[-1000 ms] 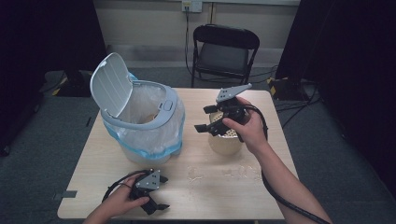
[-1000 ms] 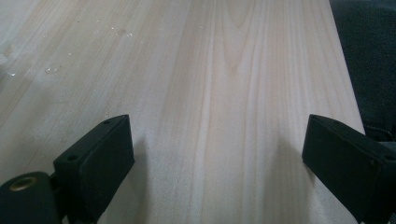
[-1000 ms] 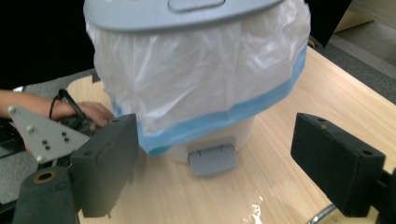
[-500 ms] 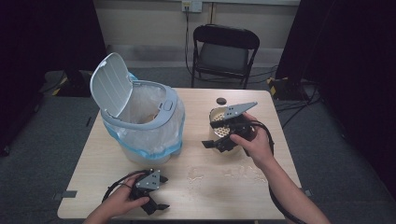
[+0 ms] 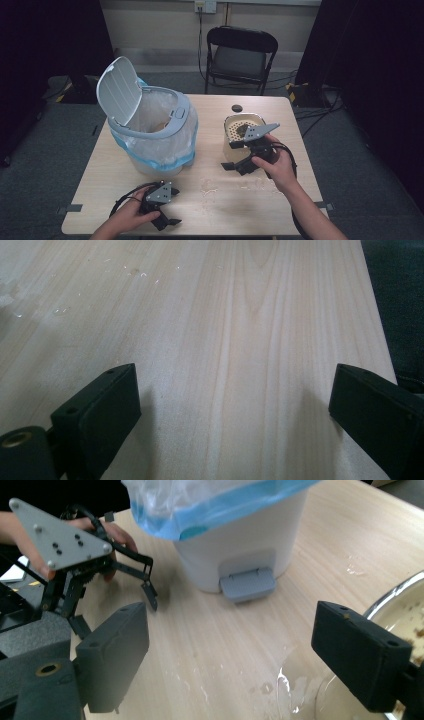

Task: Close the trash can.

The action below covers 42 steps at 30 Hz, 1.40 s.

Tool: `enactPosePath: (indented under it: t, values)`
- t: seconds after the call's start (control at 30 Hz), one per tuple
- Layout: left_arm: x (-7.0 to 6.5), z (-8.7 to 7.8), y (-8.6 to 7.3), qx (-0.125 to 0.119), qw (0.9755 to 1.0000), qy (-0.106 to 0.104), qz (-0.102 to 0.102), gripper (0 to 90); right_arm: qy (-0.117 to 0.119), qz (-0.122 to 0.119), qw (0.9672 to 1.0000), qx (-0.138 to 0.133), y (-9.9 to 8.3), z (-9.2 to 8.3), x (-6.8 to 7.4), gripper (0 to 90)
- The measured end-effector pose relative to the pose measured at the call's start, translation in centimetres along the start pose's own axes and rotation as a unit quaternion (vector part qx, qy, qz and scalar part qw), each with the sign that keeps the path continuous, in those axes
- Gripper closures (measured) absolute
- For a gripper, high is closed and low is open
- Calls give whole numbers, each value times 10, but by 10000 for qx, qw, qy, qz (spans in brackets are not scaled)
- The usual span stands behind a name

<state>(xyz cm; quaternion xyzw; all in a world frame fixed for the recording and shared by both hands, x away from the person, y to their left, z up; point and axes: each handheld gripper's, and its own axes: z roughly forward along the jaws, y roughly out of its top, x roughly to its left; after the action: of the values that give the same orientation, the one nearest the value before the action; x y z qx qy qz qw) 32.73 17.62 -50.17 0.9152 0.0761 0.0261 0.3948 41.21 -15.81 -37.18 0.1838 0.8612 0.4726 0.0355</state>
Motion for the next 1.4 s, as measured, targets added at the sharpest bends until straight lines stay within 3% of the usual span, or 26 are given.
enactPosePath:
  t: [0.3, 0.57, 0.8, 1.03, 1.3, 1.4]
  values:
    - [0, 0, 0, -1, 10000, -11, 6, 53, 9, -23, 9996, 265, -25, 3, 6, 148]
    - [0, 0, 0, -3, 10000, -12, 4, 51, -40, 197, 9995, 256, -53, 4, 8, 149]
    - [0, 1, 0, 78, 10000, -33, 46, 5, -105, 262, 9987, 415, -84, 18, 13, 150]
    - [-1, 1, 0, 80, 10000, -16, -12, 0, -277, 35, 9977, 624, -107, 31, 19, 155]
    - [-2, 0, 1, 141, 9999, 56, -37, 0, -304, -102, 9960, 833, -120, 37, 17, 154]
    - [-3, 1, 0, 38, 9999, 77, -94, 0, -361, -137, 9950, 924, -125, 39, 16, 153]
